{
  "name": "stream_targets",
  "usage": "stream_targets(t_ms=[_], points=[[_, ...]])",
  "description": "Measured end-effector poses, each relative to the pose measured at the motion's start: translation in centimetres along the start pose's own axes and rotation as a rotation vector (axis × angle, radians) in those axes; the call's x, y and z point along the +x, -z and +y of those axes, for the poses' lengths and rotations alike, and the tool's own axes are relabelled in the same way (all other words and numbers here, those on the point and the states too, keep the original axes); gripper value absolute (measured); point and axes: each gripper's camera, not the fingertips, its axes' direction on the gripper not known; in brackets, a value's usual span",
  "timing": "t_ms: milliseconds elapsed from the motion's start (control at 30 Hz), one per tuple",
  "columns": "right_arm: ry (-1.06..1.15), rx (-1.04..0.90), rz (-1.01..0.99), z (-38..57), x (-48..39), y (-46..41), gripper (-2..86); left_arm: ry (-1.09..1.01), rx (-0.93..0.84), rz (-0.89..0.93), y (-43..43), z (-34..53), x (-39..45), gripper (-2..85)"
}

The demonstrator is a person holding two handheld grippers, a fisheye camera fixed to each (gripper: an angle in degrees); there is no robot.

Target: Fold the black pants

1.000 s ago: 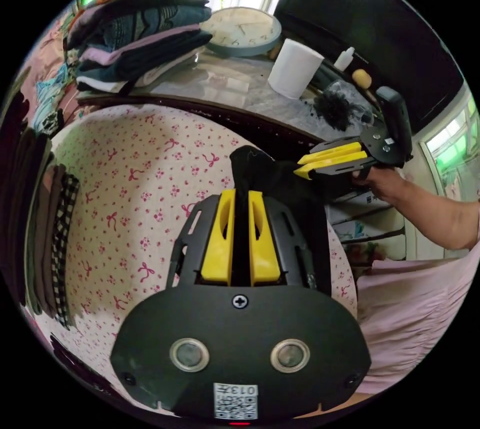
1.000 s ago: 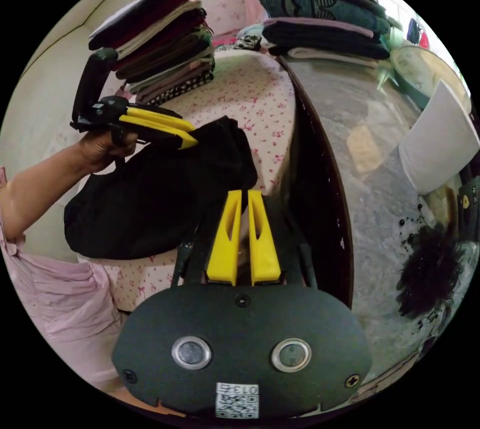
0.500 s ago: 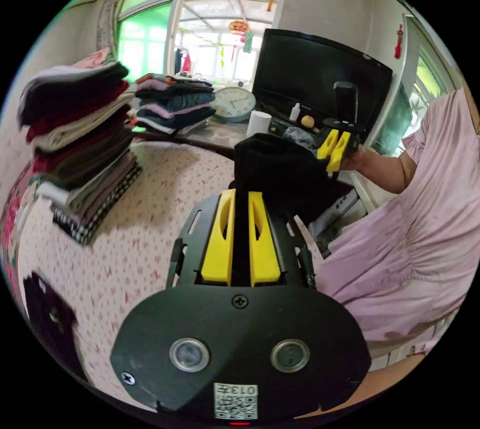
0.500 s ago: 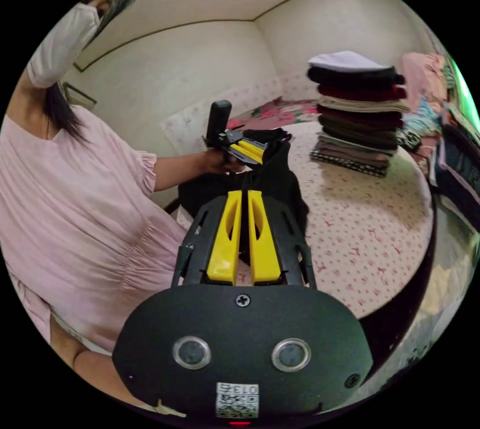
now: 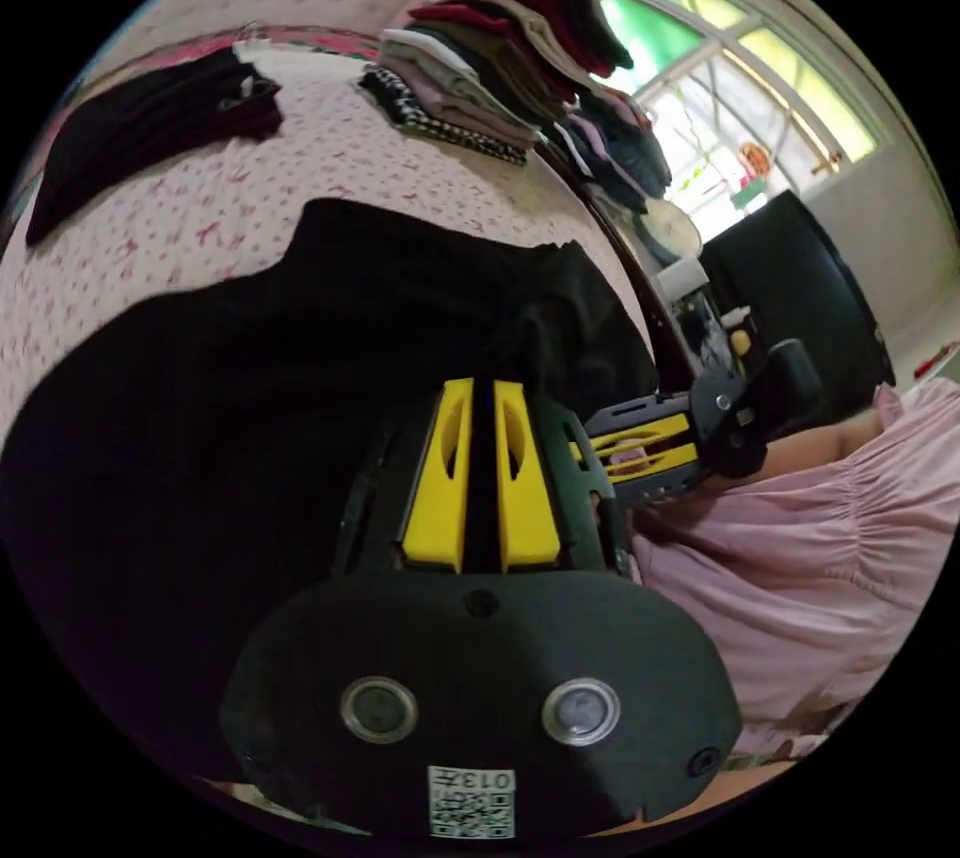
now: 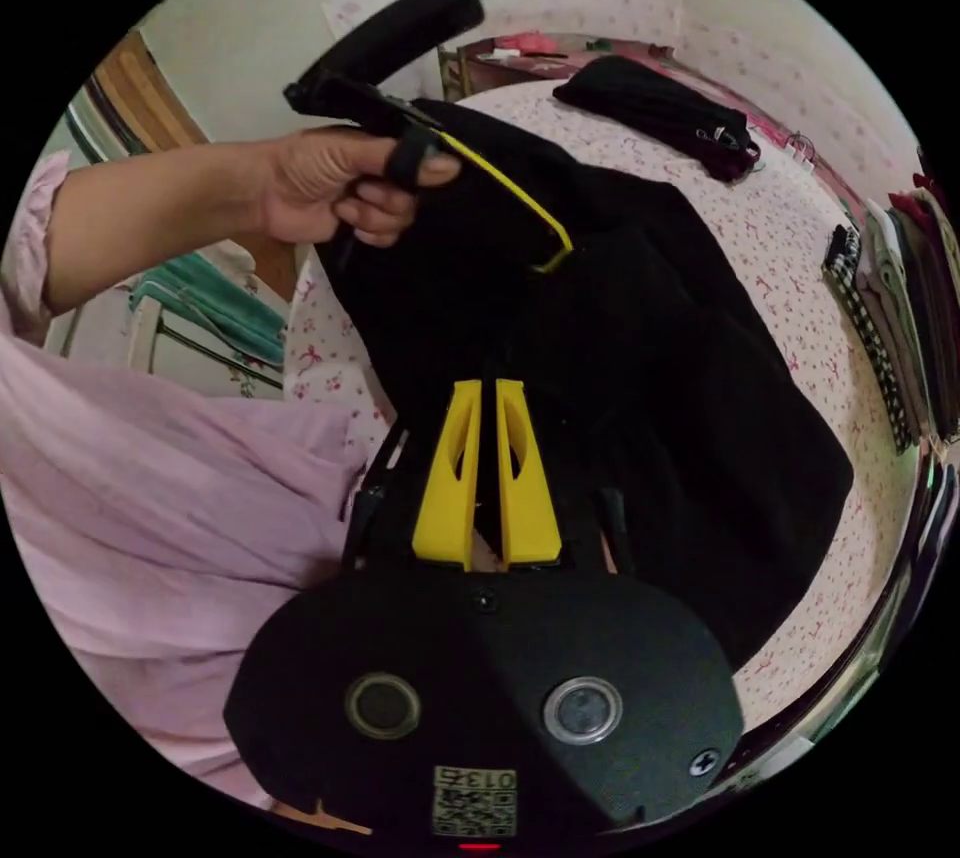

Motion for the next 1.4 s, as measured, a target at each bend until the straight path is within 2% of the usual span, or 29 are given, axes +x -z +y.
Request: stream_targets(t_ms=[133, 233, 400, 467, 533, 600, 667, 767, 867, 967, 1033, 1133, 1200, 1300, 1400], points=[[0.082, 0.07, -0.092, -0.9, 0.9, 1.8, 2.1, 0.087, 0.047, 0.124, 2.3, 1.4, -0.4, 9.7], [0.11, 0.129, -0.101, -0.5, 3.5, 4.3, 1.8, 0.069, -0.004, 0.181, 1.5, 1.1, 1.3, 13.0], [-0.208, 0.082, 0.097, 1.2, 17.6, 6.5, 1.6, 0.049, -0.14, 0.068, -1.1, 0.3, 4.8, 12.1], [-0.353, 0.053, 0.08, 1.5, 22.9, 6.4, 2.0, 0.027, -0.147, 0.037, -1.0, -0.2, 6.2, 4.0], [-0.44, 0.0, 0.03, 0.4, 28.0, 5.4, 2.5, -0.008, -0.133, 0.016, -0.6, -0.4, 8.2, 2.8], [-0.433, -0.057, 0.023, -1.3, 30.1, 4.4, 2.9, -0.155, -0.121, -0.073, 0.6, -0.3, 11.9, 2.1], [-0.404, -0.082, -0.001, -3.1, 31.5, 3.6, 3.5, -0.422, -0.099, -0.185, 2.4, 0.5, 17.9, 1.7], [-0.335, -0.143, -0.025, -5.7, 32.9, 2.0, 5.3, -0.614, -0.131, -0.216, 2.8, 2.0, 23.1, 1.4], [-0.276, -0.253, -0.114, -7.8, 34.0, -0.4, 7.1, -0.711, -0.181, -0.276, 1.6, 3.4, 25.9, 1.3], [-0.215, -0.359, -0.169, -9.8, 34.2, -2.8, 7.4, -0.747, -0.194, -0.333, 1.2, 3.9, 27.5, 1.2], [-0.155, -0.442, -0.133, -11.1, 33.7, -4.5, 7.6, -0.76, -0.18, -0.348, 1.7, 4.1, 28.5, 1.2], [-0.04, -0.672, -0.027, -12.6, 33.1, -9.1, 7.6, -0.811, -0.166, -0.402, 2.5, 4.4, 30.2, 1.2], [-0.047, -0.729, -0.043, -12.6, 33.7, -10.7, 6.3, -0.836, -0.156, -0.435, 3.2, 4.6, 31.1, 1.2], [-0.086, -0.723, -0.131, -12.2, 35.4, -10.9, 3.4, -0.856, -0.123, -0.504, 4.5, 5.0, 32.1, 1.1], [-0.17, -0.62, -0.168, -11.0, 37.5, -9.7, 2.0, -0.815, -0.101, -0.546, 5.9, 5.2, 31.7, 1.1]])
